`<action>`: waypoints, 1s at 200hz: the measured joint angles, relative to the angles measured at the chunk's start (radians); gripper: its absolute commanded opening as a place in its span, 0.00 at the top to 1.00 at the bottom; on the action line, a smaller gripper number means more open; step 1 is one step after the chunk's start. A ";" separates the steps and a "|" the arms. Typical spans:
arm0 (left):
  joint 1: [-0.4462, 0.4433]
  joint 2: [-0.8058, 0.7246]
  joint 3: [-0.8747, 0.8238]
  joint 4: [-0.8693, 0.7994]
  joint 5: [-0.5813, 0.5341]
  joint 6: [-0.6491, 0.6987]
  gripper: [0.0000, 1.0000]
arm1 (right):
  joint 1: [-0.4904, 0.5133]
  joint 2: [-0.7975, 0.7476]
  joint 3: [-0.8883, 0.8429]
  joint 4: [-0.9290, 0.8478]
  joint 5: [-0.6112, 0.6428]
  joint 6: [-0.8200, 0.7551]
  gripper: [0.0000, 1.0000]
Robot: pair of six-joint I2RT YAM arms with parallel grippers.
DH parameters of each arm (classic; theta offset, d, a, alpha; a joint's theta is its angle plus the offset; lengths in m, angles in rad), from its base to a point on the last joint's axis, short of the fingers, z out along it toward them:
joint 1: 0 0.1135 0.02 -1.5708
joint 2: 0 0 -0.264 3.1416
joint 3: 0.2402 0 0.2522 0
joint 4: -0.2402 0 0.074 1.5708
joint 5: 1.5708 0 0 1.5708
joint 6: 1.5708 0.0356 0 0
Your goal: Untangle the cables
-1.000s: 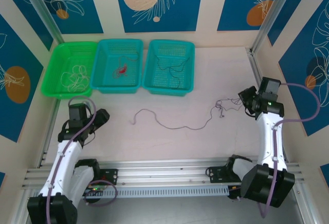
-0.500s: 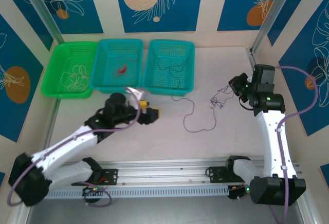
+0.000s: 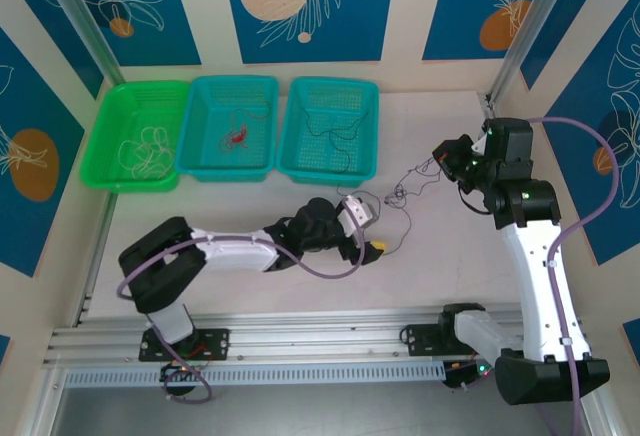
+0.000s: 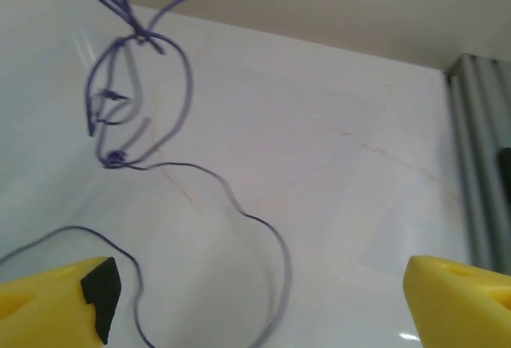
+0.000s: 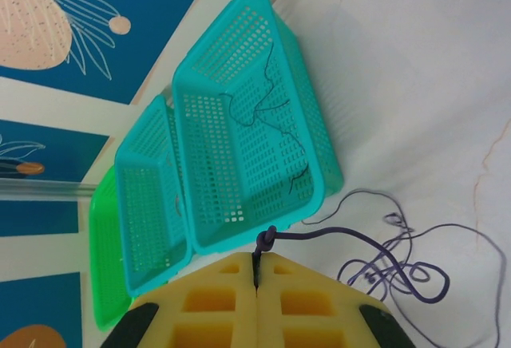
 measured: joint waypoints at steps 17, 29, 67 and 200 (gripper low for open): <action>0.000 0.051 0.040 0.042 -0.050 0.054 0.06 | 0.006 -0.002 0.010 -0.001 -0.018 0.008 1.00; 0.000 0.089 0.073 0.079 -0.090 0.090 0.05 | 0.010 -0.006 0.013 -0.001 -0.028 0.016 1.00; 0.005 0.216 0.148 0.166 -0.175 0.180 0.02 | 0.023 -0.023 0.017 -0.001 -0.047 0.042 1.00; 0.047 0.367 0.244 0.330 -0.084 -0.060 1.00 | 0.010 -0.049 0.086 -0.080 0.053 0.082 1.00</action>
